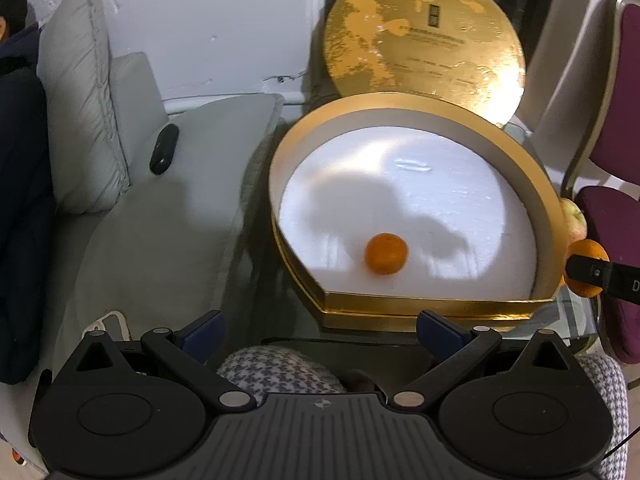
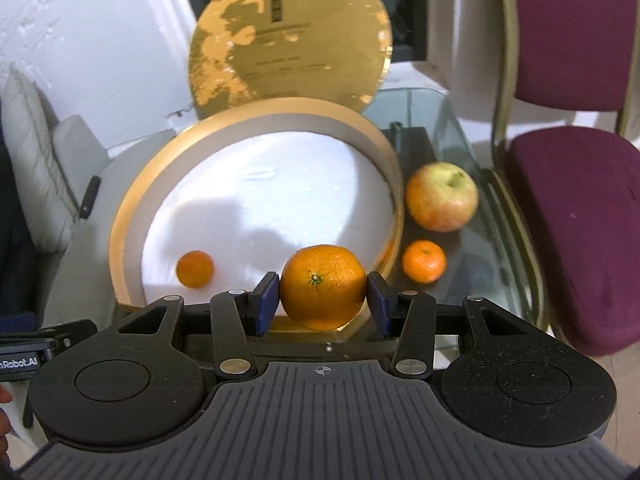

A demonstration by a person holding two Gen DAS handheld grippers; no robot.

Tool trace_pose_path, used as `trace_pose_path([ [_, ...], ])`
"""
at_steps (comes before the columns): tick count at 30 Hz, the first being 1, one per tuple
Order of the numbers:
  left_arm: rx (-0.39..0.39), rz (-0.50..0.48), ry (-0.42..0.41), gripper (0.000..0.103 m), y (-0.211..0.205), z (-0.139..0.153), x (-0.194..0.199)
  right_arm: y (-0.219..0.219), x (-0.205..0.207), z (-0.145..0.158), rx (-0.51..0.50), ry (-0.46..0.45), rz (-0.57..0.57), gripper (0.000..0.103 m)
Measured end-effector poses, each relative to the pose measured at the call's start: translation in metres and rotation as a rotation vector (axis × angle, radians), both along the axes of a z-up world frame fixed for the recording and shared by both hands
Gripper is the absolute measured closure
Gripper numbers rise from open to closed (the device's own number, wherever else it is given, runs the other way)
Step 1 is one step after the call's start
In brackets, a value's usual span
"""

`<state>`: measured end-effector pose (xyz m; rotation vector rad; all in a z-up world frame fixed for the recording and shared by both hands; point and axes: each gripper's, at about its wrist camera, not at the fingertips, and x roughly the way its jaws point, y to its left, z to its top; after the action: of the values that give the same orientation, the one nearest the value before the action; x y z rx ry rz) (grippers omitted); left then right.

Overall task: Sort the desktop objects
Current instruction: 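Carry the second mandarin with the right gripper onto the foam beside the first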

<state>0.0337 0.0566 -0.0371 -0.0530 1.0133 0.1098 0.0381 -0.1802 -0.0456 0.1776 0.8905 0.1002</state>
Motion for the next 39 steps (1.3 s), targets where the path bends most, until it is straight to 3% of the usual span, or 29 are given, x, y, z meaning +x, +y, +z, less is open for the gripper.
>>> trace_pose_path([
  [11, -0.016, 0.051, 0.043, 0.001, 0.026, -0.017, 0.019, 0.048, 0.044, -0.016, -0.015, 0.044, 0.108, 0.054],
  [20, -0.023, 0.065, 0.083, 0.001, 0.036, -0.029, 0.032, 0.071, 0.071, -0.048, -0.049, 0.127, 0.158, 0.054],
  [39, -0.02, 0.079, 0.127, 0.001, 0.042, -0.043, 0.037, 0.104, 0.1, -0.091, -0.109, 0.213, 0.231, 0.054],
])
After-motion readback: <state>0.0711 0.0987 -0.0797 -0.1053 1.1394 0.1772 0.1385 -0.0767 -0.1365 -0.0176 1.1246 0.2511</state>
